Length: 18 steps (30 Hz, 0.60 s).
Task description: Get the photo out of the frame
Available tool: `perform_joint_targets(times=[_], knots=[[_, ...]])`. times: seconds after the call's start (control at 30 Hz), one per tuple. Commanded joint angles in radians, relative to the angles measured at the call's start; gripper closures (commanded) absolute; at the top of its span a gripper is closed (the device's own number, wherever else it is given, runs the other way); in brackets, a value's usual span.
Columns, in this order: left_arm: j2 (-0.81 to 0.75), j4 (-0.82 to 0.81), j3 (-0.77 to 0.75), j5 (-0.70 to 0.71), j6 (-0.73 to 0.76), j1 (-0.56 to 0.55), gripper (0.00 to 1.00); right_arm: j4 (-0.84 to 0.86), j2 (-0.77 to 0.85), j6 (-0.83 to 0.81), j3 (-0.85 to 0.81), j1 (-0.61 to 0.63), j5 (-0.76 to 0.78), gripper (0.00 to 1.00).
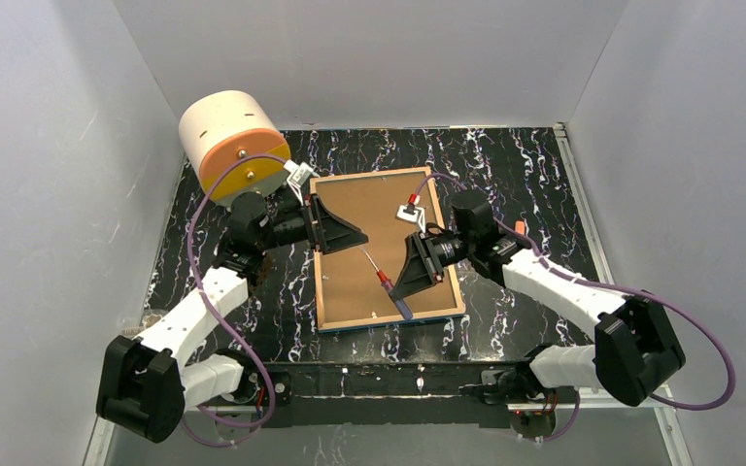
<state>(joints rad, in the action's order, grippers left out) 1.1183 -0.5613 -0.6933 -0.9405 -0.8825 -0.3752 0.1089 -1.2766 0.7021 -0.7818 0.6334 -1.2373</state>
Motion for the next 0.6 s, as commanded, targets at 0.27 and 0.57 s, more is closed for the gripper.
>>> perform_joint_targets(times=[0.27, 0.57], knots=[[-0.037, -0.188, 0.029, -0.092, -0.016, -0.005, 0.16, 0.383, -0.025, 0.225, 0.019, 0.0, -0.075, 0.99], [0.002, -0.276, -0.016, -0.172, -0.114, -0.011, 0.36, 0.638, -0.076, 0.411, 0.061, 0.0, -0.064, 0.99]])
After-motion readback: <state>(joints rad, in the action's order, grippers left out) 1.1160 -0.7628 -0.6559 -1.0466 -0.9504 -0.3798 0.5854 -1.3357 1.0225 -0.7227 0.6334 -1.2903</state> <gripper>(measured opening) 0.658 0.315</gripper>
